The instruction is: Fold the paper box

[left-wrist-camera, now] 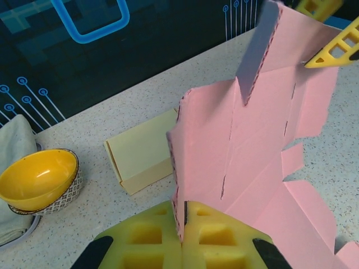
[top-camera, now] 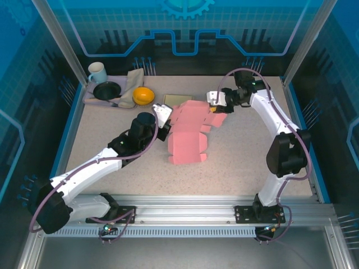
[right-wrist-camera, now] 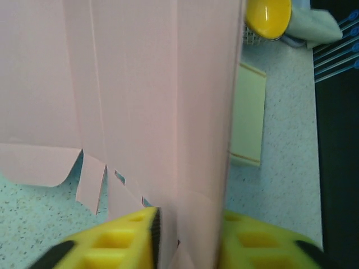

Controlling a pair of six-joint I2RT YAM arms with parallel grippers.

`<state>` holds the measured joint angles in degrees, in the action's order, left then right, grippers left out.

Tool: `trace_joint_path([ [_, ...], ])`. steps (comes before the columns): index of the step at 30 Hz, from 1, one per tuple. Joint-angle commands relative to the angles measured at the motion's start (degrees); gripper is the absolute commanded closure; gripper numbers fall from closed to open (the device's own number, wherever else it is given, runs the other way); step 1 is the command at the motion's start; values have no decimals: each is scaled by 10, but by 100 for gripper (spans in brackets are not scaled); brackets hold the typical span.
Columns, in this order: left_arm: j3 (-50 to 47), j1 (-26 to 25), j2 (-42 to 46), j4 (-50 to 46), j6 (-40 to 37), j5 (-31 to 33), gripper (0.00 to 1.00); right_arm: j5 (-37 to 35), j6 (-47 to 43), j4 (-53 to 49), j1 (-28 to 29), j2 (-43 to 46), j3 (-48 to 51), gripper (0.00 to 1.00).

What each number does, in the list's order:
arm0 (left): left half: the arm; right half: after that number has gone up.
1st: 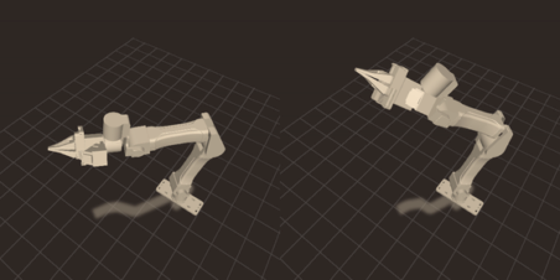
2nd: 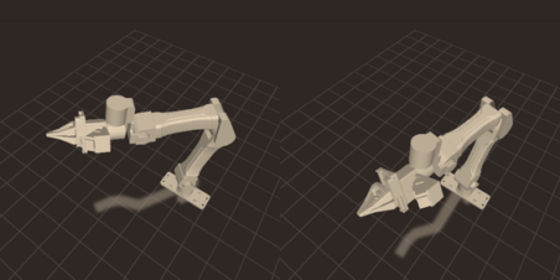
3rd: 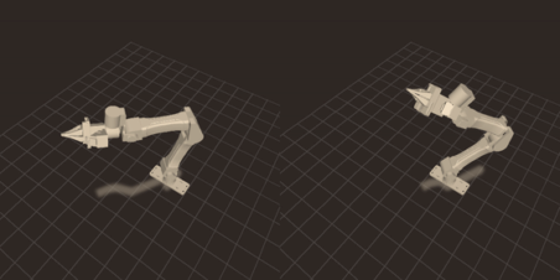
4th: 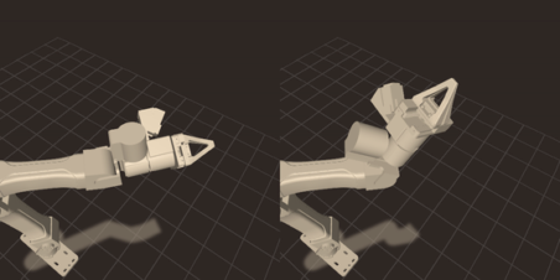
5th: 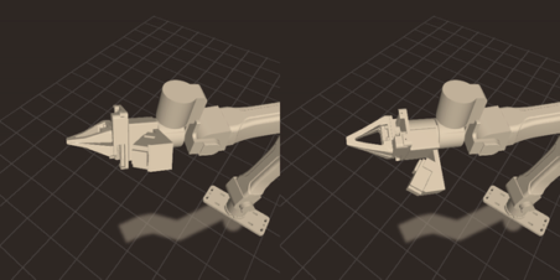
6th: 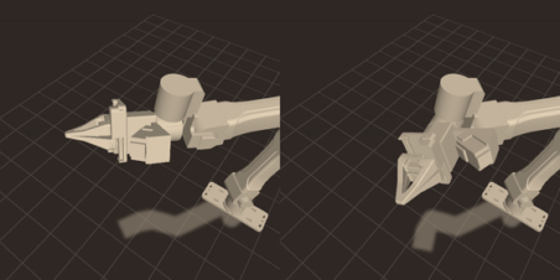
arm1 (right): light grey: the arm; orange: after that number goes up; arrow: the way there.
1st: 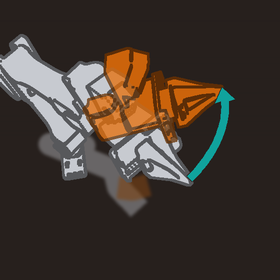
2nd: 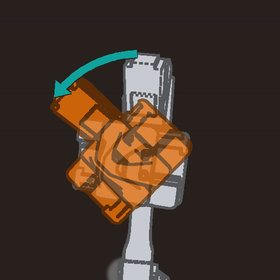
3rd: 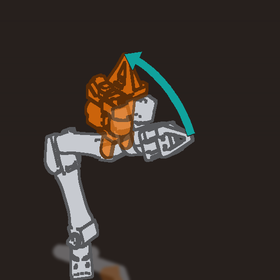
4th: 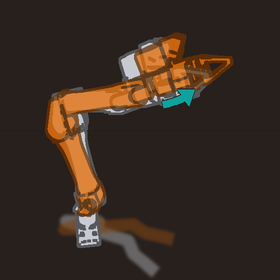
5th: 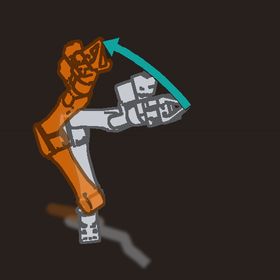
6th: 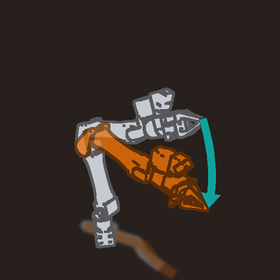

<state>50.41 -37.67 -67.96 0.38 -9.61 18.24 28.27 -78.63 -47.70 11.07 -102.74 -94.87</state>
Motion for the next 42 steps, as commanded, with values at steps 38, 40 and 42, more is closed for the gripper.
trace_joint_path([
  [38,171,21,6,-158,-109,-168,41,-85,-51,-24,86,118,11,100],
  [40,175,18,1,-168,-109,-188,41,-84,-51,-26,87,119,11,100],
  [42,178,13,-4,-179,-110,-198,41,-82,-51,-28,88,119,9,100],
])
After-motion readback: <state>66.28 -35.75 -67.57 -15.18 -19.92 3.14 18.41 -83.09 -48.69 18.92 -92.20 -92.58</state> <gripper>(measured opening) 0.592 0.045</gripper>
